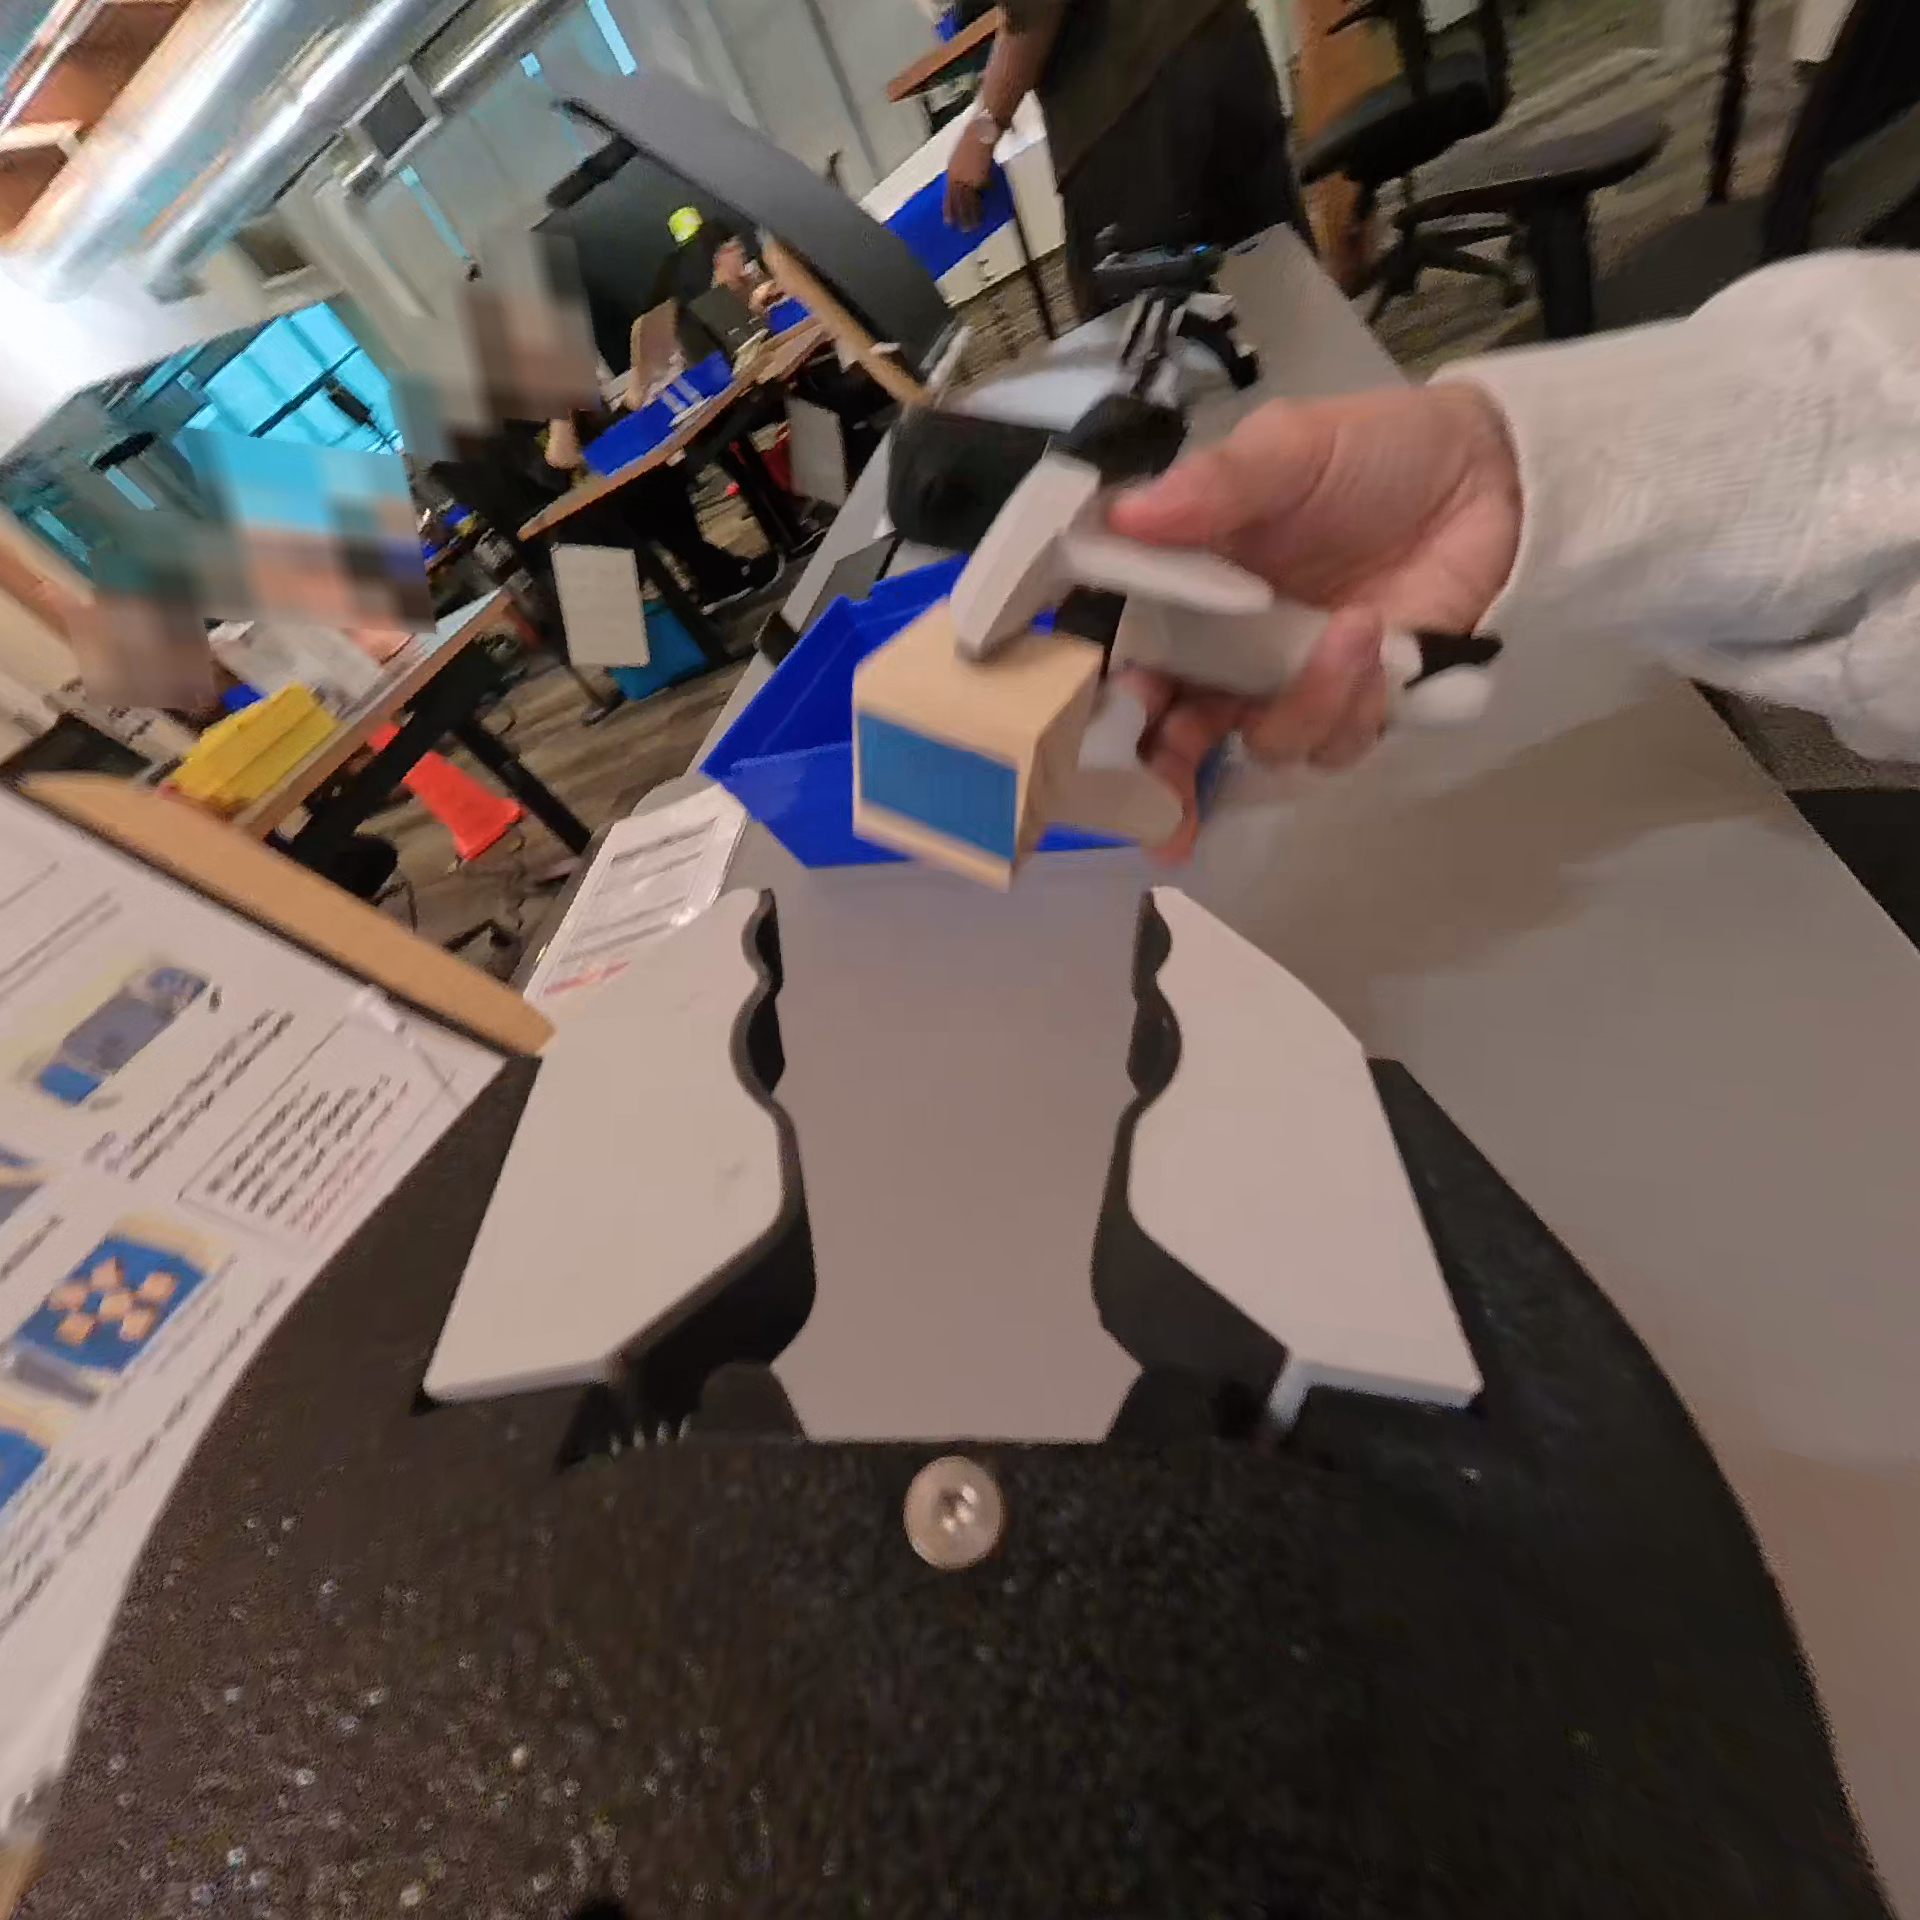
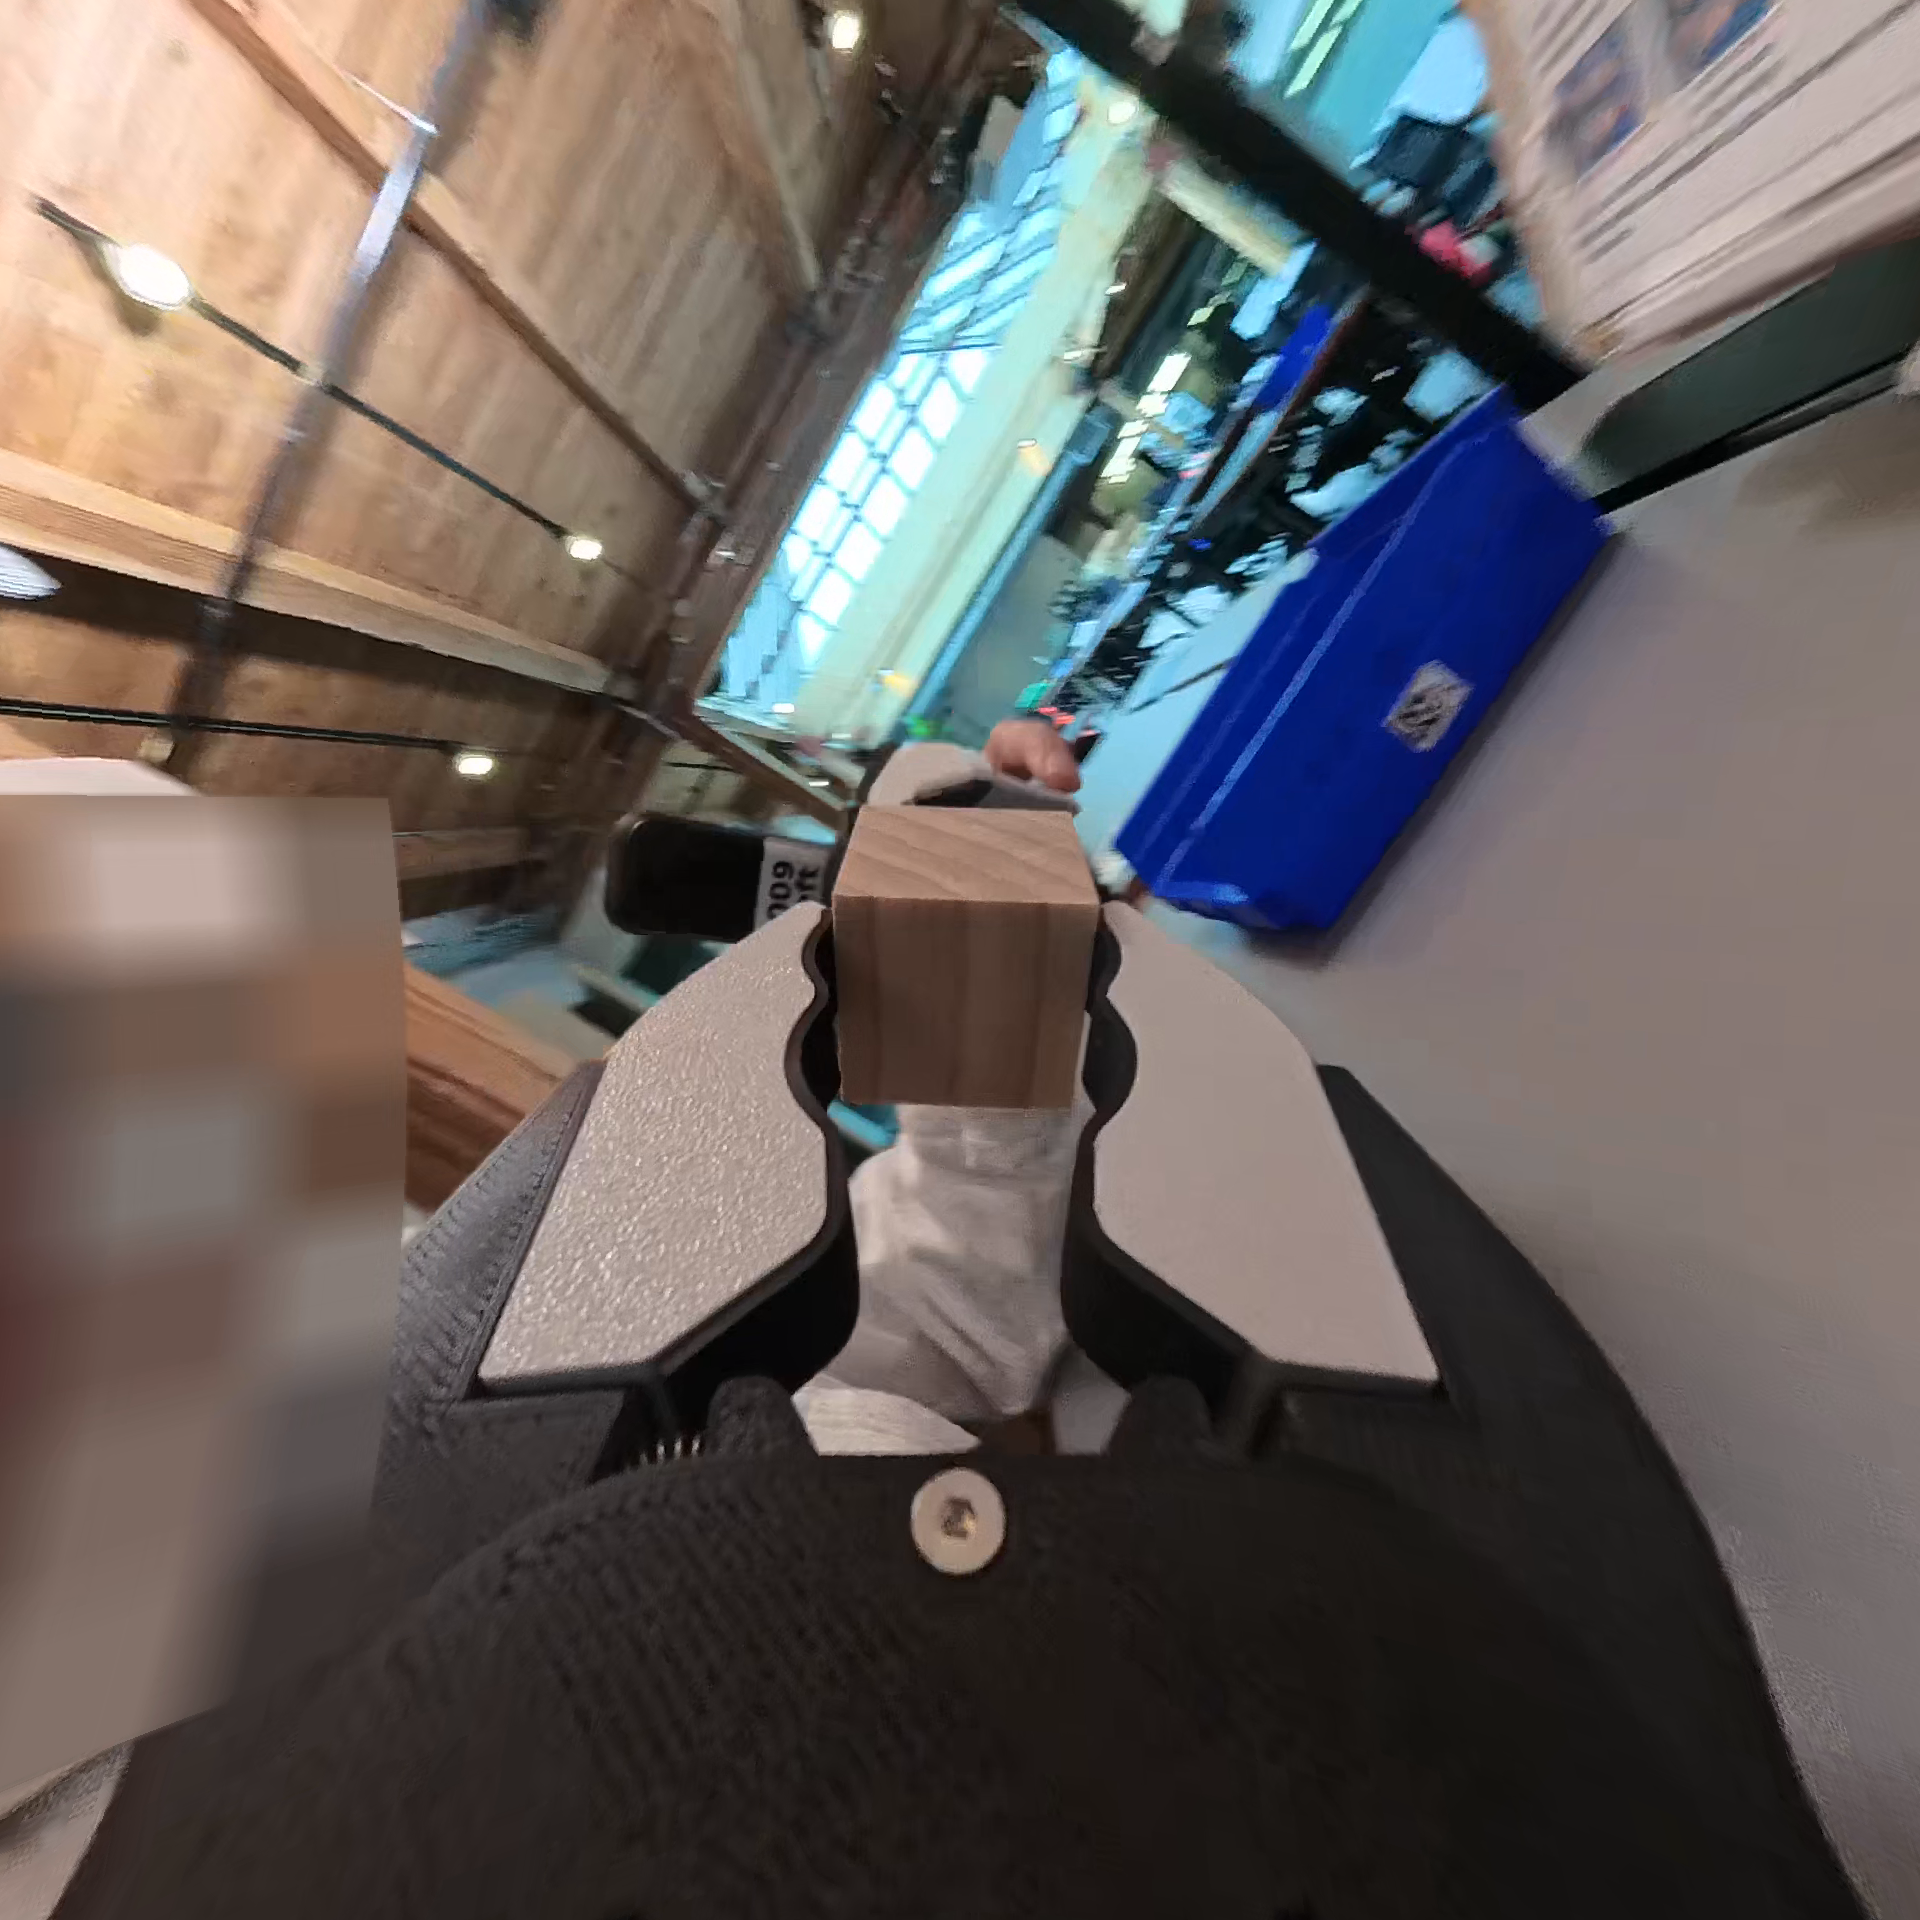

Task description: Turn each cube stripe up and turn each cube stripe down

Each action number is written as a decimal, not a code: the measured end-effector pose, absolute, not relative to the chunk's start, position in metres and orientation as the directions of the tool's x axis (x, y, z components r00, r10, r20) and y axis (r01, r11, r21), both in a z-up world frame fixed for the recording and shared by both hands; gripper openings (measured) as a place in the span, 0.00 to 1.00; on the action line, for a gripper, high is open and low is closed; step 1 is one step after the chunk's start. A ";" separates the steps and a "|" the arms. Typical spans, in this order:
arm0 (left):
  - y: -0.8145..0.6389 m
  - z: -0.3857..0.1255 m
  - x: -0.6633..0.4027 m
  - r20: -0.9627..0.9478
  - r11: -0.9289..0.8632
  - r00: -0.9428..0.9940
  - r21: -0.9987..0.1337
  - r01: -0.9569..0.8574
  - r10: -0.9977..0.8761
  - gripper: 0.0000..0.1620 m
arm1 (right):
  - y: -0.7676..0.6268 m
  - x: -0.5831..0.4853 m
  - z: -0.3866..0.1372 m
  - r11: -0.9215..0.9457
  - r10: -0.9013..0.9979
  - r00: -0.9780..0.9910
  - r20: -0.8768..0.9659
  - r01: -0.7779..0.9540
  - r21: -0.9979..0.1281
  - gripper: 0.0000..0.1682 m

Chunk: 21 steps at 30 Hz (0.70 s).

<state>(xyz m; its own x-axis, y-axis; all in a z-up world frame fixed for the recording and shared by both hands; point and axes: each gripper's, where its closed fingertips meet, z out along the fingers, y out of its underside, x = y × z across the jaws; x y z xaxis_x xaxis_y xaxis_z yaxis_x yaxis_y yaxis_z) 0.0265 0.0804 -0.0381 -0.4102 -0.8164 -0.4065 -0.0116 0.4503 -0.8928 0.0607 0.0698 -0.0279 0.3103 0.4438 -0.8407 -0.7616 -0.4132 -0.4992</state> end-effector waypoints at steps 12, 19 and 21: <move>0.107 -0.097 0.017 -0.235 0.293 -0.254 -0.929 -0.225 -0.938 0.39 | -0.056 0.308 -0.111 -0.635 -0.513 0.839 -0.180 -0.513 -0.578 0.27; 0.103 -0.113 0.017 -0.293 0.351 -0.234 -0.898 -0.267 -0.927 0.37 | -0.060 0.341 -0.180 -0.831 -0.517 0.856 0.027 -0.493 -0.256 0.27; 0.101 -0.116 0.017 -0.291 0.350 -0.237 -0.898 -0.268 -0.927 0.37 | -0.053 0.343 -0.188 -0.843 -0.512 0.858 0.042 -0.492 -0.216 0.27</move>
<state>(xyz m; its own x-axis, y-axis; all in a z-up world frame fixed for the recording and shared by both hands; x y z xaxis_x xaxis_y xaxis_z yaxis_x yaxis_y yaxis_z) 0.0173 0.1013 -0.1158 -0.2368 -0.9269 -0.2911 -0.2676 0.3502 -0.8976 0.3432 -0.0531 -0.1876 0.8580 -0.5119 0.0420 -0.4924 -0.8430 -0.2163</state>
